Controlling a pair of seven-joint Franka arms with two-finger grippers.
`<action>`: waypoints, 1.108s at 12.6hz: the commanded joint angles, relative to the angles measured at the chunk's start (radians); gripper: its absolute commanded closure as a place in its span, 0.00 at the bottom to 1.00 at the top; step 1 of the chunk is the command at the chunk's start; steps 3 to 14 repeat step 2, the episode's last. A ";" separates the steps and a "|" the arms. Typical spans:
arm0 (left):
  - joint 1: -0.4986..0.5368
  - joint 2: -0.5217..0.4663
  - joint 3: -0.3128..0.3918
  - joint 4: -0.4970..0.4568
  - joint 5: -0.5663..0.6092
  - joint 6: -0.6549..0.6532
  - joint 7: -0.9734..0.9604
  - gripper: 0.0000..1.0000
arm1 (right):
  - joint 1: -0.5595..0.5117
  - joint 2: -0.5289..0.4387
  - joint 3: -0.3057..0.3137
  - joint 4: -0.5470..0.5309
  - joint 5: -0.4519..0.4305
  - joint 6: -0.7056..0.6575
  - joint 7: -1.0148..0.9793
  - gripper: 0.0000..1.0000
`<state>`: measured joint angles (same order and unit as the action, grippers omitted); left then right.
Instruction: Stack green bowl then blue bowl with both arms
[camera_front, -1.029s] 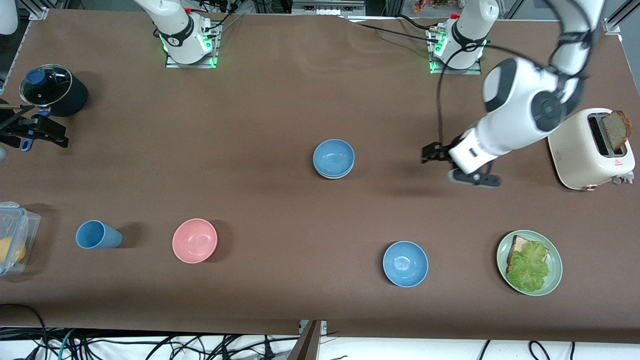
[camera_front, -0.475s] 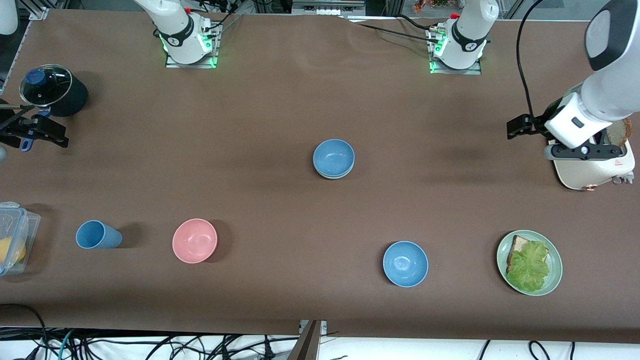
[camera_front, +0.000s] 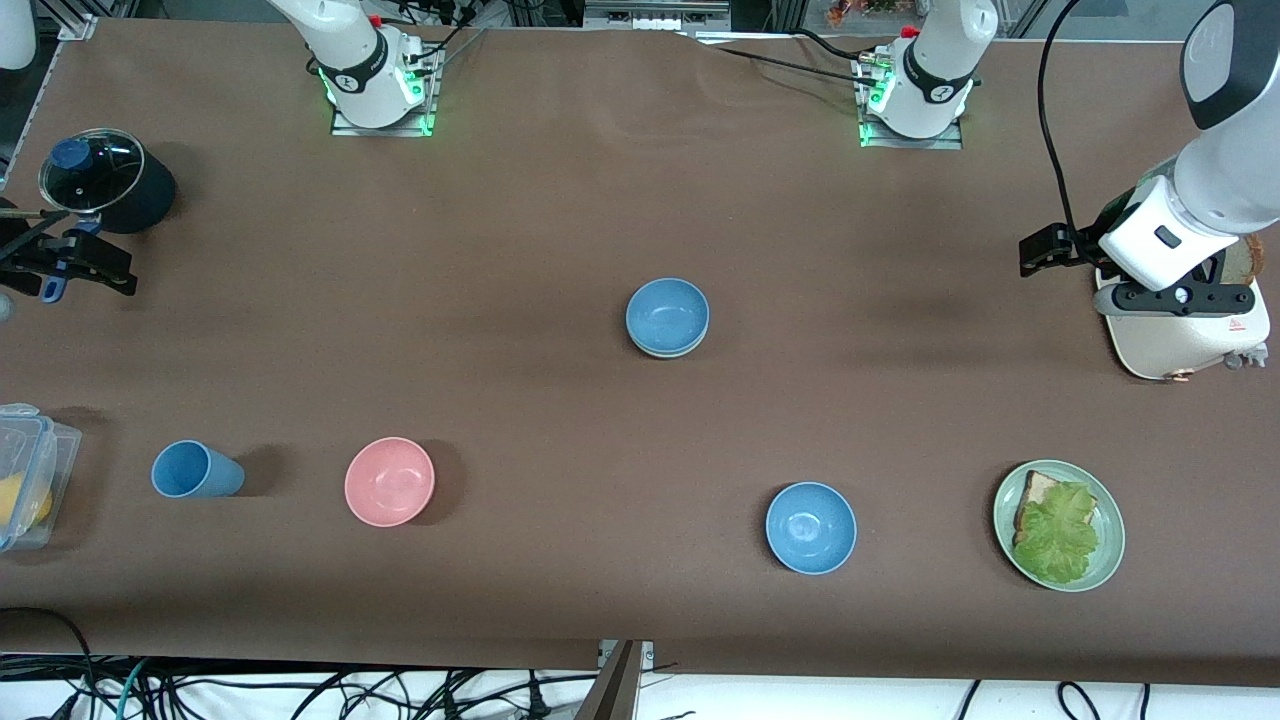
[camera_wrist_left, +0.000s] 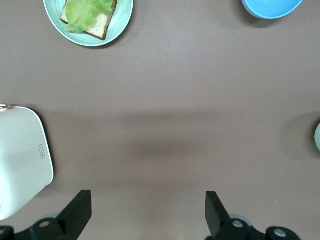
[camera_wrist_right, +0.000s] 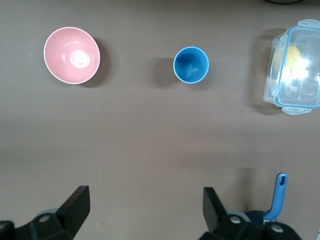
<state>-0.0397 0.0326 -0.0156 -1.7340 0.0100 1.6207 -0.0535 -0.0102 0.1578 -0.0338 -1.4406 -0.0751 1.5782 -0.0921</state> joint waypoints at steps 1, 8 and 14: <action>-0.002 -0.008 0.003 0.024 0.015 -0.028 -0.003 0.00 | -0.007 -0.009 0.006 -0.006 -0.006 0.002 -0.009 0.00; 0.000 -0.010 0.006 0.024 0.013 -0.027 -0.003 0.00 | -0.007 -0.009 0.005 -0.006 -0.006 0.002 -0.009 0.00; 0.000 -0.010 0.006 0.024 0.013 -0.027 -0.003 0.00 | -0.007 -0.009 0.005 -0.006 -0.006 0.002 -0.009 0.00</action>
